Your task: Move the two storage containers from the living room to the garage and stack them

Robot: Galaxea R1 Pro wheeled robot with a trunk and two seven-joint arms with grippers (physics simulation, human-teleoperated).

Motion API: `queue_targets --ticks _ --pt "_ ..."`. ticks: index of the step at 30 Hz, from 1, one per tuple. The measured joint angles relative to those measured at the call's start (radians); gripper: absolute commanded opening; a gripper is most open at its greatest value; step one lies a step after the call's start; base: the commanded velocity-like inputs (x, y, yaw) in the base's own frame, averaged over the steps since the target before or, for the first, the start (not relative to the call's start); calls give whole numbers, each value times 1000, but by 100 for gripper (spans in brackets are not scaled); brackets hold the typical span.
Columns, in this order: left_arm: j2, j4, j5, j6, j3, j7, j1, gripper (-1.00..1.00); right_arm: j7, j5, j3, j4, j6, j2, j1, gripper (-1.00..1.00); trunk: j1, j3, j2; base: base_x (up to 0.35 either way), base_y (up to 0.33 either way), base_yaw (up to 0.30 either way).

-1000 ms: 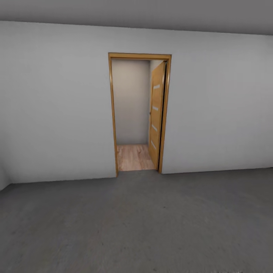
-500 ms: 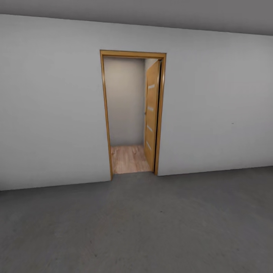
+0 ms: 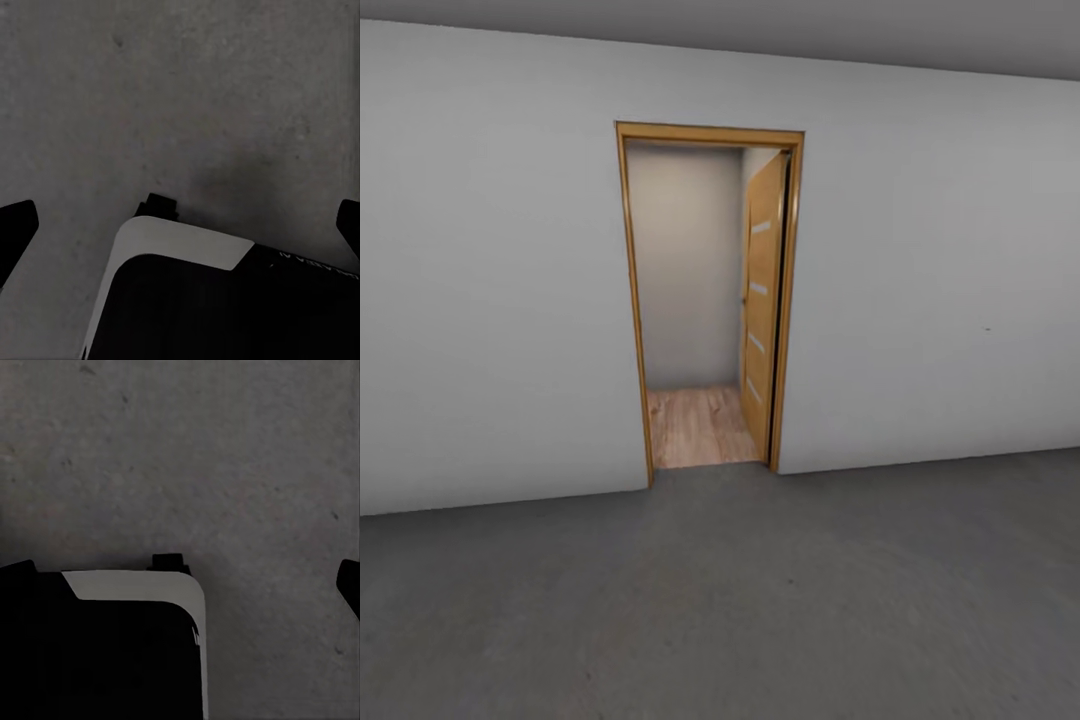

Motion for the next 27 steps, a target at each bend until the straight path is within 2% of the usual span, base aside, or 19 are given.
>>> queue_targets --ticks 27 --pt "-3 0 -1 -3 -2 0 0 100 -8 2 5 -2 8 4 0 100 0 0 0 321 0 0"
